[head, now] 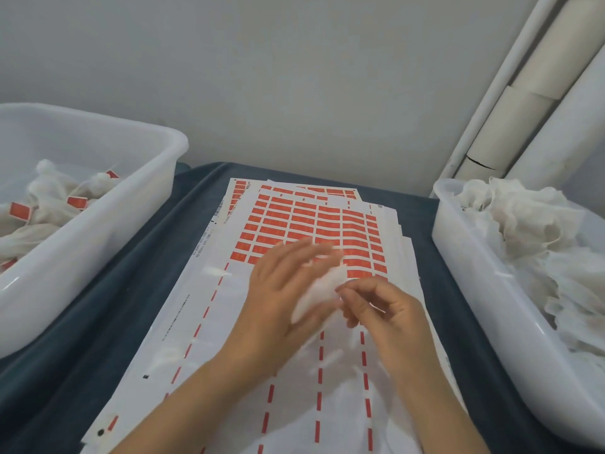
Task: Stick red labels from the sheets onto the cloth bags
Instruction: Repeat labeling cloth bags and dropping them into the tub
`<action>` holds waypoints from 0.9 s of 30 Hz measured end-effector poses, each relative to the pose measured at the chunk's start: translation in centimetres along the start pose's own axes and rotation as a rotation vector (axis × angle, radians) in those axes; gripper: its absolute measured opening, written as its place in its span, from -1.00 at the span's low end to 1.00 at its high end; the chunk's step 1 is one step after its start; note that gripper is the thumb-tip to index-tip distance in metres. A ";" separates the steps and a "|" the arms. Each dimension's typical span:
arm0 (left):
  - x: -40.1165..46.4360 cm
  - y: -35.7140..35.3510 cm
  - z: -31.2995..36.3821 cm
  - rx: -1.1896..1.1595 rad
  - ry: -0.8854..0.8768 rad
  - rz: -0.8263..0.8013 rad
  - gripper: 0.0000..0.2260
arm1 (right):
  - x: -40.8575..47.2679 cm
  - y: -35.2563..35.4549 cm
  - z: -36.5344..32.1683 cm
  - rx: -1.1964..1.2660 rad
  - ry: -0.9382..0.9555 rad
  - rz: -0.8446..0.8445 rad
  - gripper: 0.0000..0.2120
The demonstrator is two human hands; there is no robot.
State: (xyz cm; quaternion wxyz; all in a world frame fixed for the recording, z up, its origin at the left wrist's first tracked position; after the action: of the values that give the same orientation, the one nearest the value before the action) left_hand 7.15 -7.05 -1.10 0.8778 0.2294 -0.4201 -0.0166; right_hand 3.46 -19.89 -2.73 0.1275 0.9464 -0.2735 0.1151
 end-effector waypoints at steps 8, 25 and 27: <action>-0.1 0.8 1.0 0.013 -0.086 0.109 -0.78 | -0.6 0.9 -2.8 -0.172 0.333 0.114 -0.93; -2.1 -2.2 -1.6 -0.454 0.636 -0.246 -0.58 | -0.3 0.6 -1.6 0.305 0.005 -0.010 -0.89; -3.1 -3.6 -1.9 -0.562 0.826 -0.397 -0.53 | -0.7 -0.2 -2.0 0.268 0.032 -0.076 -0.89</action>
State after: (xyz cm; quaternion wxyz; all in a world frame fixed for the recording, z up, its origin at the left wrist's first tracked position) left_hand 7.13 -8.79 -5.92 0.9776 0.0480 0.0323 -0.2025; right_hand 2.67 -18.80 -1.08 0.0088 0.9626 -0.2177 0.1610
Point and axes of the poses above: each hand's wrist, its own x-axis towards the middle knuckle, its own y-axis out of the back of the hand, z = x × y, the point moved 9 cm from there along x, towards the middle knuckle, and after that the axes turned 13 degrees about z, right-handed, at the moved point
